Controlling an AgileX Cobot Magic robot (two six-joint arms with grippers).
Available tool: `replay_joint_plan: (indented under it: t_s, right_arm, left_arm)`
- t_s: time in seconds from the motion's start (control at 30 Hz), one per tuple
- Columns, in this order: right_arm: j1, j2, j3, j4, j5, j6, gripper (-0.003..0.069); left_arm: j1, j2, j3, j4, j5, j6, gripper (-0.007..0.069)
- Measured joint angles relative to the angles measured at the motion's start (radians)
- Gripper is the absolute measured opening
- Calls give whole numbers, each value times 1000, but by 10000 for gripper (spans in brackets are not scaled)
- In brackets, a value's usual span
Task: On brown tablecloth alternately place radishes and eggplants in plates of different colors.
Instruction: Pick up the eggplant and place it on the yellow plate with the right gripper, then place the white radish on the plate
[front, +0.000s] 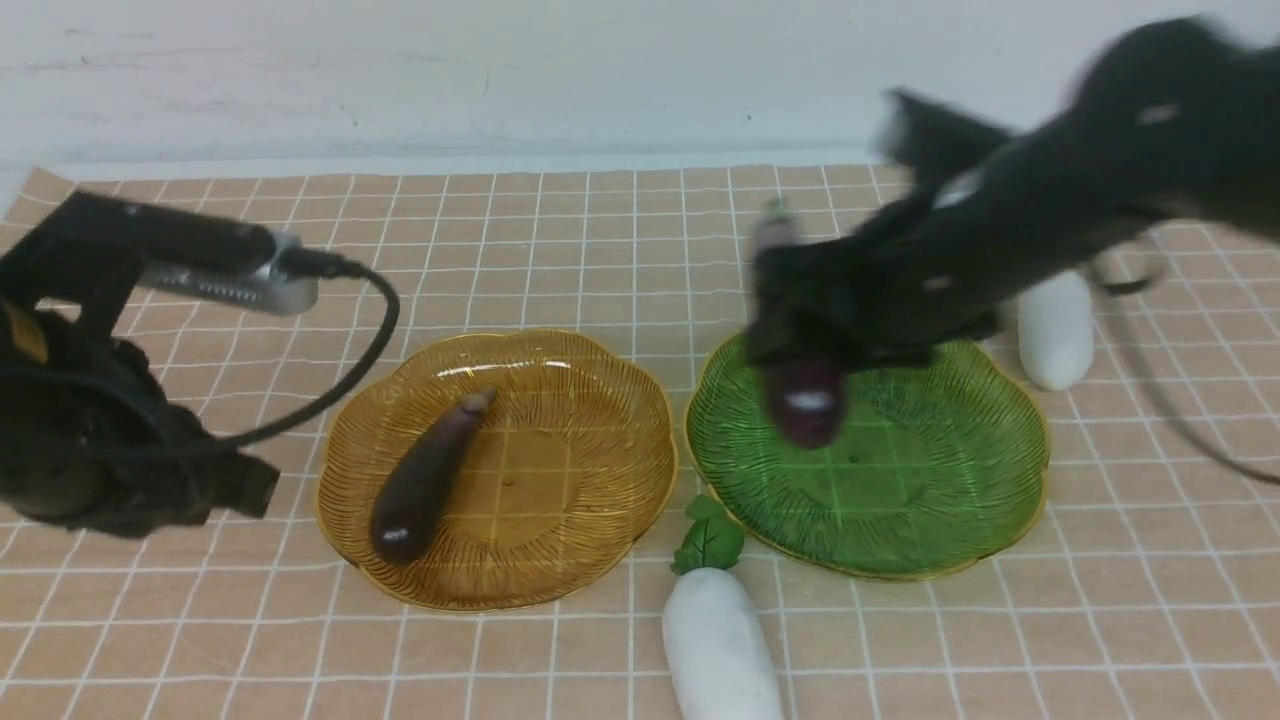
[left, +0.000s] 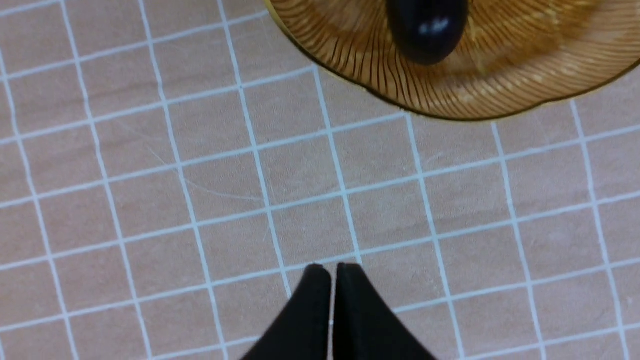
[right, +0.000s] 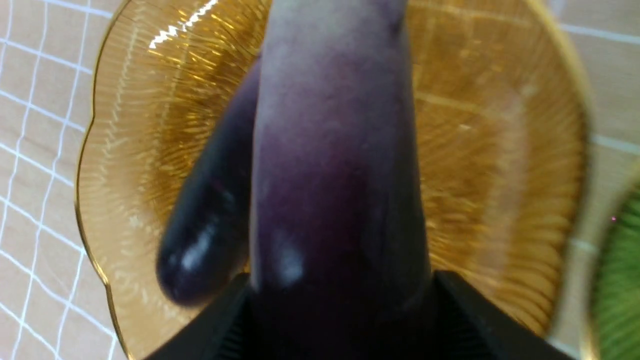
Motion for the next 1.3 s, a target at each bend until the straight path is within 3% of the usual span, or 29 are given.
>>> replay_joint_plan:
  t_s: [0.27, 0.4, 0.5, 0.57, 0.7, 0.83, 1.07, 1.17, 1.27, 1.3]
  right_arm:
    - [5, 136, -217, -72, 123, 12, 547]
    - [-66, 132, -398, -310, 336, 18, 514]
    - [-178, 117, -494, -523, 374, 77, 443]
    - [-263, 101, -514, -592, 379, 117, 414]
    - [-432, 112, -520, -561, 392, 148, 412]
    - [-549, 192, -520, -464, 393, 127, 472]
    - [-577, 345, -520, -441, 363, 109, 589]
    - [-577, 391, -520, -464, 362, 108, 569]
    - [-577, 405, -522, -464, 365, 93, 475]
    - [-577, 402, -530, -464, 374, 77, 478]
  left_arm:
    - [0, -7, 4, 0, 11, 8, -3]
    - [0, -13, 4, 1, 19, 8, -3]
    - [0, -14, 4, 2, 26, 8, -3]
    - [0, -14, 4, 2, 39, 8, -3]
    - [0, -14, 4, 6, 73, 8, -3]
    - [0, -14, 4, 4, 149, 8, -3]
    - [0, -14, 4, -1, 150, 8, -3]
    - [0, -14, 4, -16, 150, 8, -3]
    - [0, -14, 4, -50, 146, 2, -3]
    - [0, -14, 4, -50, 138, 8, -3]
